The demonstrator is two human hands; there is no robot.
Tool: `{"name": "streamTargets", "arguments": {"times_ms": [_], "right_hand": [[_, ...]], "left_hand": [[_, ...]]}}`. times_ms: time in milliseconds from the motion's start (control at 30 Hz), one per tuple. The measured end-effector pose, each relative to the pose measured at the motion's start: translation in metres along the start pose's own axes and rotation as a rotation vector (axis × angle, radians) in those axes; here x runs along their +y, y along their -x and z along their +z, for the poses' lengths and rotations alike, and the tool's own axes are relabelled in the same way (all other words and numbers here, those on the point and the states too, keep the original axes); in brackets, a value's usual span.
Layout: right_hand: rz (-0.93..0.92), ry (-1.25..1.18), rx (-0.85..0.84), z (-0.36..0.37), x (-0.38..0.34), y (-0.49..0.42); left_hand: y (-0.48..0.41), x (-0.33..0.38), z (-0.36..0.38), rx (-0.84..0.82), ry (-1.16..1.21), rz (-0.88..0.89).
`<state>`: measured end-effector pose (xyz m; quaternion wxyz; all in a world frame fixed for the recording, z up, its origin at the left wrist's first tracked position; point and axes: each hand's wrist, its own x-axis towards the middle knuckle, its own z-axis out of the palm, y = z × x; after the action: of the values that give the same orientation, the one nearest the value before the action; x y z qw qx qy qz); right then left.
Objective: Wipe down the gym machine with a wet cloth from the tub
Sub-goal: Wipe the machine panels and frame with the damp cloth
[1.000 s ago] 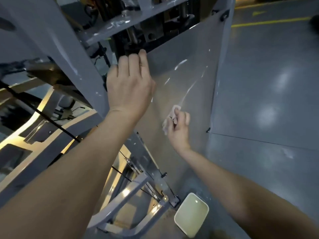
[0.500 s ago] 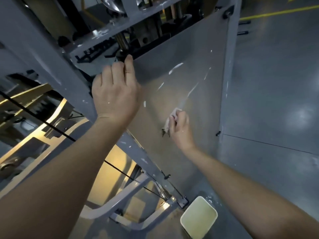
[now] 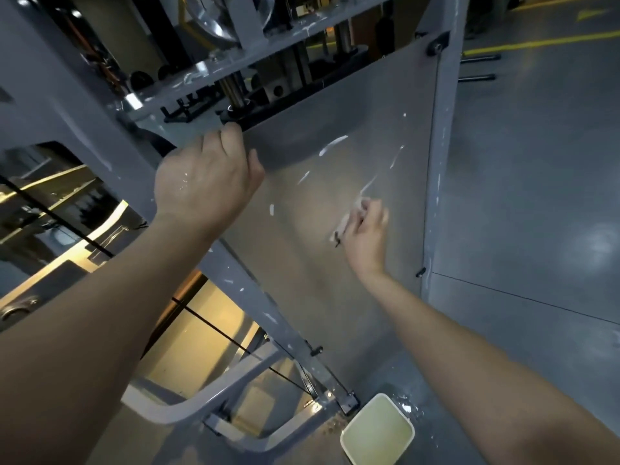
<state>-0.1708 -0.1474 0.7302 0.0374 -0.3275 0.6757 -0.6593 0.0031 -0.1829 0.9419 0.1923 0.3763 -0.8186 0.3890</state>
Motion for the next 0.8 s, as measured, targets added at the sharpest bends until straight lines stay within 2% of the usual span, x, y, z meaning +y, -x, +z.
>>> {"name": "streamTargets", "arguments": {"times_ms": [67, 100, 133, 233, 300, 367, 500, 667, 733, 800], "right_hand": [[0.052, -0.056, 0.072, 0.002, -0.016, -0.005], [0.002, -0.047, 0.046, 0.002, -0.023, 0.001], [-0.121, -0.016, -0.024, 0.002, -0.029, 0.012], [-0.480, 0.099, -0.408, -0.003, -0.047, 0.049], [-0.671, 0.135, -0.508, -0.003, -0.059, 0.052], [-0.746, 0.163, -0.454, -0.002, -0.076, 0.040], [-0.764, 0.078, -0.282, 0.001, -0.089, 0.016], [-0.931, 0.191, -0.487, -0.003, -0.066, 0.032], [-0.897, 0.162, -0.452, -0.004, -0.075, 0.021], [-0.847, 0.099, -0.331, 0.000, -0.088, 0.013]], "left_hand": [[0.001, -0.001, -0.001, 0.020, -0.009, 0.004], [0.001, -0.001, 0.000, 0.038, -0.018, 0.006], [0.001, -0.001, 0.001, 0.061, -0.026, 0.006], [0.000, -0.003, 0.004, 0.119, -0.041, 0.002], [0.001, -0.004, 0.003, 0.134, -0.065, 0.006], [0.002, -0.004, 0.005, 0.152, -0.104, 0.013], [0.003, -0.005, 0.009, 0.205, -0.118, -0.001], [0.004, -0.005, 0.010, 0.231, -0.140, -0.017], [0.005, -0.005, 0.013, 0.250, -0.148, -0.016], [0.005, -0.004, 0.015, 0.276, -0.182, -0.015]]}}
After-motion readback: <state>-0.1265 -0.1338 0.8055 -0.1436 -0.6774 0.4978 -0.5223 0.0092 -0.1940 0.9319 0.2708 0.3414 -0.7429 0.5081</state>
